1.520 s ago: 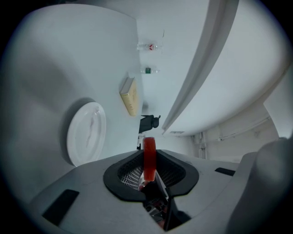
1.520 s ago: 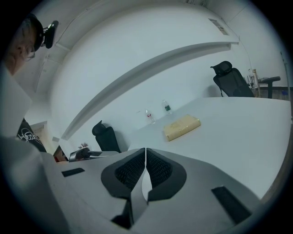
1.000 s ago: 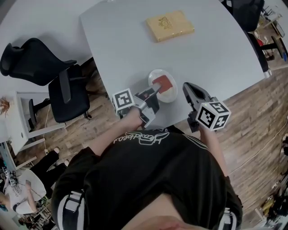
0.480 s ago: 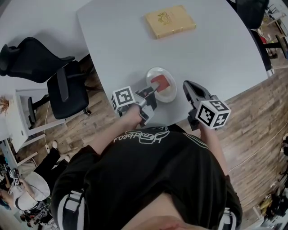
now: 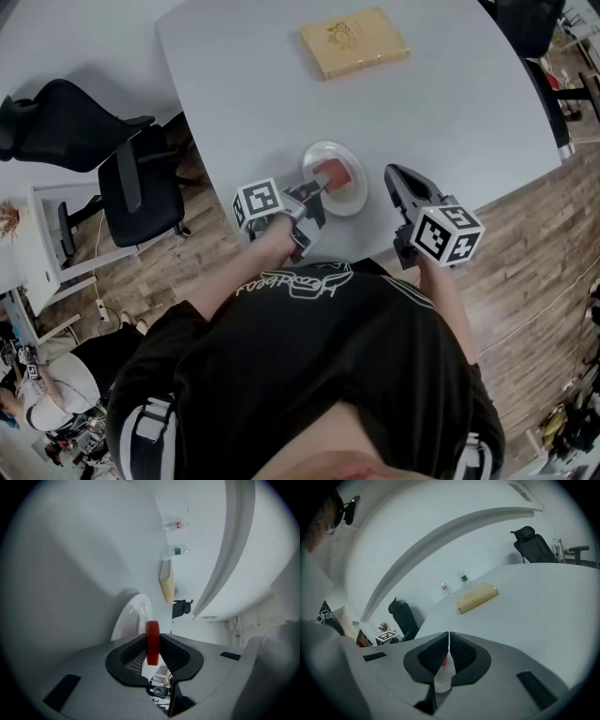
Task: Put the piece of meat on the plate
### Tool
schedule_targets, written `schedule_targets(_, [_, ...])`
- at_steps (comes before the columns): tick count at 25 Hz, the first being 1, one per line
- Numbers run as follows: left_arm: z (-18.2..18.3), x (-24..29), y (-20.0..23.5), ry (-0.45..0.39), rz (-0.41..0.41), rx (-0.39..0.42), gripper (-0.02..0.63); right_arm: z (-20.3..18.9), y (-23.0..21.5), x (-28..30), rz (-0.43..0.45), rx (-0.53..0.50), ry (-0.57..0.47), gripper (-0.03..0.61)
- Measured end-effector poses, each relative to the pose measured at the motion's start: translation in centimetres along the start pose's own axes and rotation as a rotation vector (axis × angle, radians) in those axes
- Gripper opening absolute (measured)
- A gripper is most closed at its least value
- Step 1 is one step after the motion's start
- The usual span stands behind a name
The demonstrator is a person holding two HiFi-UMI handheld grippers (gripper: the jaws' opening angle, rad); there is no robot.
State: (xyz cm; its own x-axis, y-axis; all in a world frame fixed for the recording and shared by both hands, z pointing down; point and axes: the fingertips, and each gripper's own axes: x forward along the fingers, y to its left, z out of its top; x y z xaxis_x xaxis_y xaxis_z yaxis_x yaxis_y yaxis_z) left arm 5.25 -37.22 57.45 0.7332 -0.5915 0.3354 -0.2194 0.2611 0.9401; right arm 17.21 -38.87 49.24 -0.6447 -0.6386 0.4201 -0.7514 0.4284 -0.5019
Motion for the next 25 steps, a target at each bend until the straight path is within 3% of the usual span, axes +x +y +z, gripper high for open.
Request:
schedule_targets(6, [-0.4, 0.8, 0.4, 0.023, 0.03, -0.002, 0.086, 0.1, -0.9, 0.0, -0.007, 0.014, -0.002, 0.014])
schedule_targets(17, [-0.8, 1.2, 0.0, 0.051, 0.004, -0.03, 0.104, -0.3, -1.6, 1.0, 0.005, 0.018, 0.025, 0.014])
schedule_targets(25, [-0.9, 1.3, -0.4, 0.068, -0.018, -0.052, 0.173, 0.3, -2.1, 2.5, 0.041, 0.007, 0.052, 0.014])
